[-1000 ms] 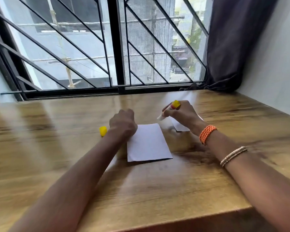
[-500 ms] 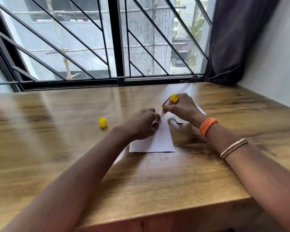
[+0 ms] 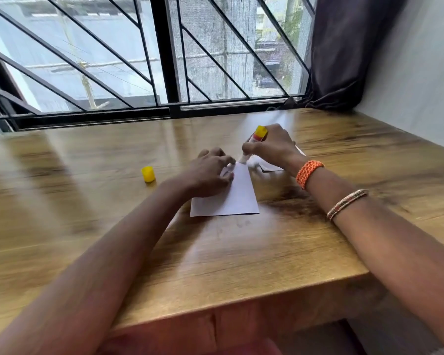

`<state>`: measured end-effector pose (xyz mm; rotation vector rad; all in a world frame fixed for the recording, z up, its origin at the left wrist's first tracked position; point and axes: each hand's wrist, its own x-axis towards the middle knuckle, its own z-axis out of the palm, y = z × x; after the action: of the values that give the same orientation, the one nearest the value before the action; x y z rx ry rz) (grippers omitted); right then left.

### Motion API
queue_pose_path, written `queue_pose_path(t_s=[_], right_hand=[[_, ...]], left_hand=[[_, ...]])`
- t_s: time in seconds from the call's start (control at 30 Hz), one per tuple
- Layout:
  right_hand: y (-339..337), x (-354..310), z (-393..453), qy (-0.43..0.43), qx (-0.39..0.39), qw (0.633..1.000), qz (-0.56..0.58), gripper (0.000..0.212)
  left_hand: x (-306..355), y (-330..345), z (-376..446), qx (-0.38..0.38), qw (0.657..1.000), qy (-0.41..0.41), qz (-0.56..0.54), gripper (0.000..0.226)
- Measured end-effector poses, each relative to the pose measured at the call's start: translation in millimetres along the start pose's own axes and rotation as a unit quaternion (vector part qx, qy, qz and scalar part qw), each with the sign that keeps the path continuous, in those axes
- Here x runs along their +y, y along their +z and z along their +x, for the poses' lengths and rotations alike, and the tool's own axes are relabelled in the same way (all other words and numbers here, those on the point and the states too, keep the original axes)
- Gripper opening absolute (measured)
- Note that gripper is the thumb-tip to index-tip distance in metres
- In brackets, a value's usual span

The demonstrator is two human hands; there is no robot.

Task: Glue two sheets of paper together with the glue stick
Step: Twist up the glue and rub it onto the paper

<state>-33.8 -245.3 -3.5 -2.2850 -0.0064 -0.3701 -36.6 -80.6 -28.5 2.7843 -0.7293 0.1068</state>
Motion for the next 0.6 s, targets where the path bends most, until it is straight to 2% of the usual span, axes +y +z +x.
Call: queue_pose_path(t_s=[0.6], right_hand=[[-4, 12, -15, -0.004, -0.018, 0.998, 0.068, 0.024]], left_hand=[[1, 6, -3, 0.033, 0.999, -0.013, 0.015, 0.036]])
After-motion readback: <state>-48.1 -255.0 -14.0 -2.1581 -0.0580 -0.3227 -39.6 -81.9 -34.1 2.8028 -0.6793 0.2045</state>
